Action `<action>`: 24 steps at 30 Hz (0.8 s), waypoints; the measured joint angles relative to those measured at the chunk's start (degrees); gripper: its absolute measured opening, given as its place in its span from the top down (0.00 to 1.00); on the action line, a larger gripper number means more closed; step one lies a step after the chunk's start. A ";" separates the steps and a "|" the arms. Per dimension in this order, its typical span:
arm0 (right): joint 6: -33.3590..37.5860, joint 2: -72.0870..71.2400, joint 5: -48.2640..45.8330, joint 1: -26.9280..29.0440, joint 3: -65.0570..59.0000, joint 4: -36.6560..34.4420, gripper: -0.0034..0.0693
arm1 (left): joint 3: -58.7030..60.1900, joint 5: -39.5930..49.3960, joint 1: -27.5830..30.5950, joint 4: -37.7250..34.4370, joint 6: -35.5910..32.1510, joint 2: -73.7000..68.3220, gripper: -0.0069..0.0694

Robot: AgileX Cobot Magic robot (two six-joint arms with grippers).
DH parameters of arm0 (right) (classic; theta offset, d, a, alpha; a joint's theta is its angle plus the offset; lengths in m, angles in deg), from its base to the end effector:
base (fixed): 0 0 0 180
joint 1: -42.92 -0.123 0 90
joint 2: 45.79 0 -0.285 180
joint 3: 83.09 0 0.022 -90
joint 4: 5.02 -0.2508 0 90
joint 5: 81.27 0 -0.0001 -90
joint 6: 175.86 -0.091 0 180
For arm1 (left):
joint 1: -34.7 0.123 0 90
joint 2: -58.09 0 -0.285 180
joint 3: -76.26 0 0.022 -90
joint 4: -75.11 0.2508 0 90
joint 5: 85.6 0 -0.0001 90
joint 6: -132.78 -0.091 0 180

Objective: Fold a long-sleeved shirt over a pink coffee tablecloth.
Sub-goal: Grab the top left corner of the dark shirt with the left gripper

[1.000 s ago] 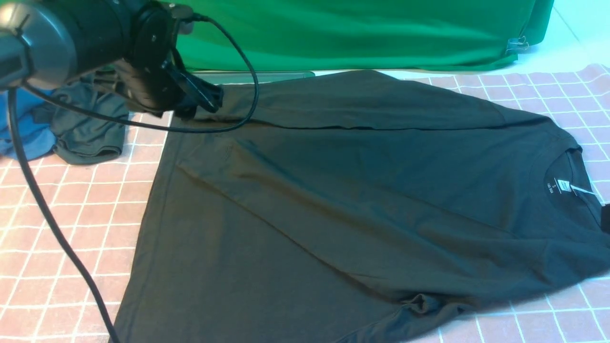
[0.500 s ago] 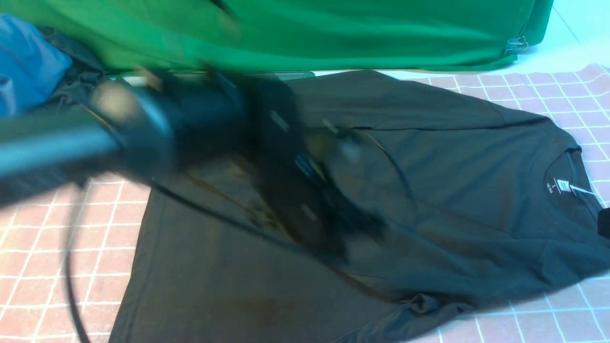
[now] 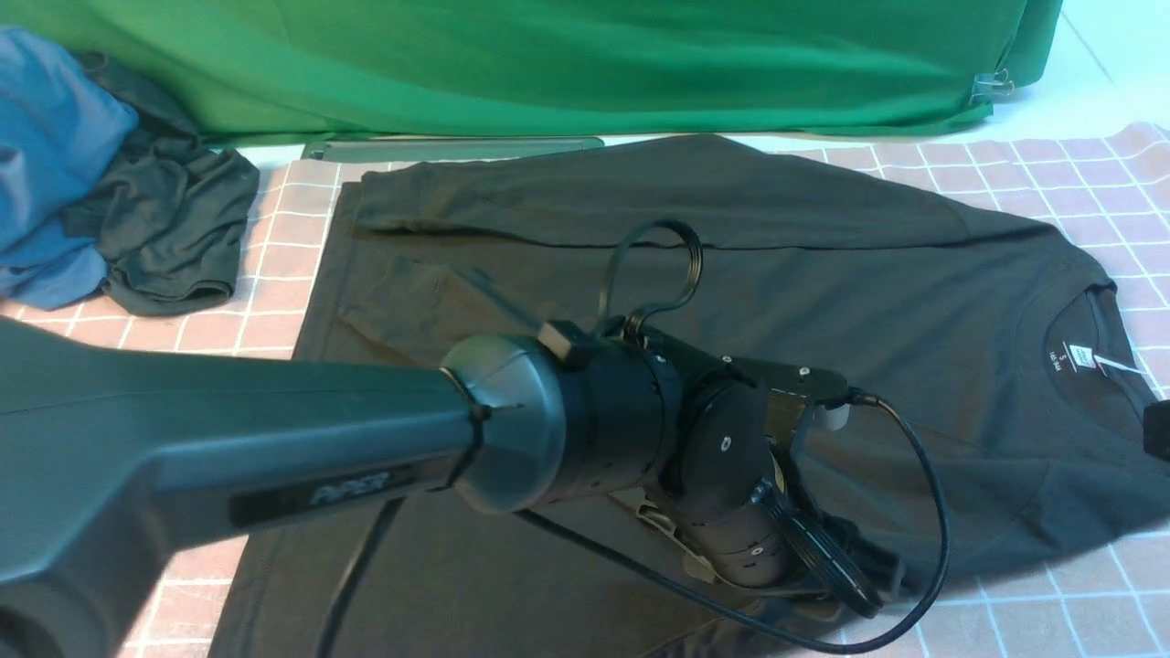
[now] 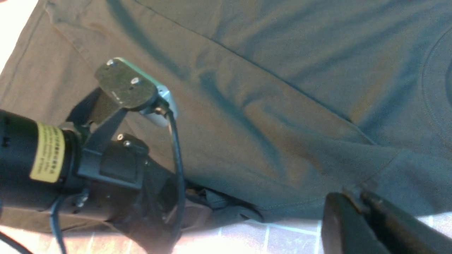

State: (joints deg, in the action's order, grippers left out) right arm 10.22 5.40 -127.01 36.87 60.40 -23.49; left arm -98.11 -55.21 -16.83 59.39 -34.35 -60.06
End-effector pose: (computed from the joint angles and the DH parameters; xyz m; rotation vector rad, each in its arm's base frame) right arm 0.1340 0.0350 0.3178 -0.0982 2.3068 0.3806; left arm 0.2364 -0.3176 0.1726 0.6530 2.7315 -0.5710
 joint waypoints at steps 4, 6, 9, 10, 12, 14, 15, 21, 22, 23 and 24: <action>0.00 0.00 0.00 0.00 0.00 0.00 0.83 | 0.00 -2.66 0.00 -0.15 0.00 -0.85 0.34; 0.00 0.00 0.00 0.00 0.00 0.00 0.83 | 0.00 -4.06 0.00 -0.15 0.00 -1.25 0.35; 0.00 0.00 0.00 0.00 0.00 0.00 0.83 | 0.00 -6.44 0.00 -0.15 -0.05 -2.19 0.39; 0.00 0.00 0.00 0.00 0.00 0.00 0.83 | 0.01 -6.82 0.00 -0.15 -0.05 -2.31 0.41; 0.00 0.00 0.00 0.00 0.00 0.00 0.82 | 0.01 -7.07 0.00 -0.15 -0.28 -2.80 0.48; 0.00 0.00 0.00 0.00 0.00 0.00 0.82 | 0.01 -7.19 0.00 -0.15 -0.61 -3.03 0.55; 0.00 0.00 0.00 0.00 0.00 0.00 0.82 | 0.01 -7.19 0.00 -0.15 -1.07 -3.16 0.60; 0.00 0.00 0.00 0.00 0.00 0.00 0.81 | 0.01 -5.72 0.00 -1.28 -2.30 -3.02 0.85; 0.00 0.00 0.00 0.00 0.00 0.00 0.81 | 0.01 -4.87 0.00 -1.76 -2.60 -2.75 0.87; 0.00 0.00 0.00 0.00 0.00 0.00 0.81 | 0.01 -4.10 0.00 -2.16 -2.80 -2.45 0.87; 0.00 0.00 0.00 0.00 0.00 0.00 0.81 | 0.01 -2.82 0.00 -2.90 -2.88 -1.86 0.87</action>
State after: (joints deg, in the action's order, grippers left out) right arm 10.22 5.40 -127.01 36.87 60.40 -23.49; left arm -98.10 -58.03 -16.83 56.48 -37.23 -61.92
